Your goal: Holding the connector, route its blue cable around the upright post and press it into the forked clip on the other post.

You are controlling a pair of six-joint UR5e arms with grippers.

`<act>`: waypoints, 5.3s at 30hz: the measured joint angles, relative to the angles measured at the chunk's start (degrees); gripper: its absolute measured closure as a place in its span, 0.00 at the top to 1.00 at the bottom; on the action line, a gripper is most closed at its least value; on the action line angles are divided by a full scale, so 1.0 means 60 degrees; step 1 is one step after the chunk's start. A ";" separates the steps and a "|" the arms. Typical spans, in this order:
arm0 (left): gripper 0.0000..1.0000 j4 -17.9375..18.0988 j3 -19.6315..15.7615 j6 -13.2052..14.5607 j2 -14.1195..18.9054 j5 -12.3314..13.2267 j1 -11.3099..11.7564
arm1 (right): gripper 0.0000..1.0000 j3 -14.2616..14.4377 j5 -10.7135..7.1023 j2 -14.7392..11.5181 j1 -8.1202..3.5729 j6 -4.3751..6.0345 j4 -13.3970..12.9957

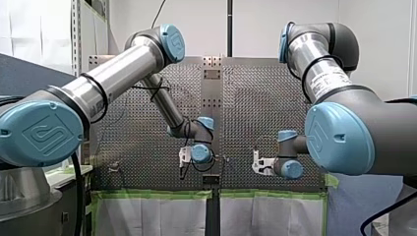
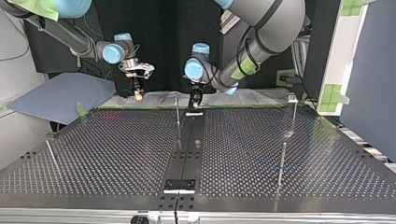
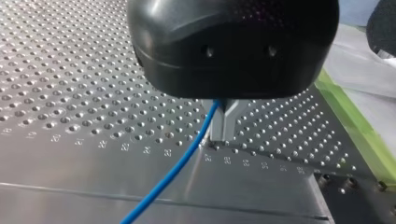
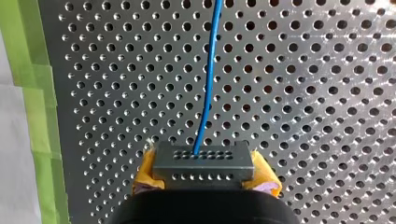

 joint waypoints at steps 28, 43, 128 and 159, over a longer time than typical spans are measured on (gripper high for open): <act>0.00 -0.0528 0.0240 -0.0045 -0.0271 0.0073 0.0075 | 0.00 -0.0091 -0.0045 -0.0010 -0.0072 -0.0122 0.0147; 0.00 -0.1191 0.0258 0.0012 -0.0015 0.0053 -0.0120 | 0.00 -0.0092 -0.0043 -0.0029 -0.0073 -0.0217 0.0176; 0.00 -0.1024 0.1171 -0.0435 -0.0764 0.0912 0.0475 | 0.00 -0.0816 -0.0306 0.0639 -0.0262 0.0249 0.0004; 0.00 -0.1392 0.1723 -0.0875 -0.0817 0.1363 0.0806 | 0.00 -0.1728 -0.0352 0.1129 -0.0374 0.0315 0.0523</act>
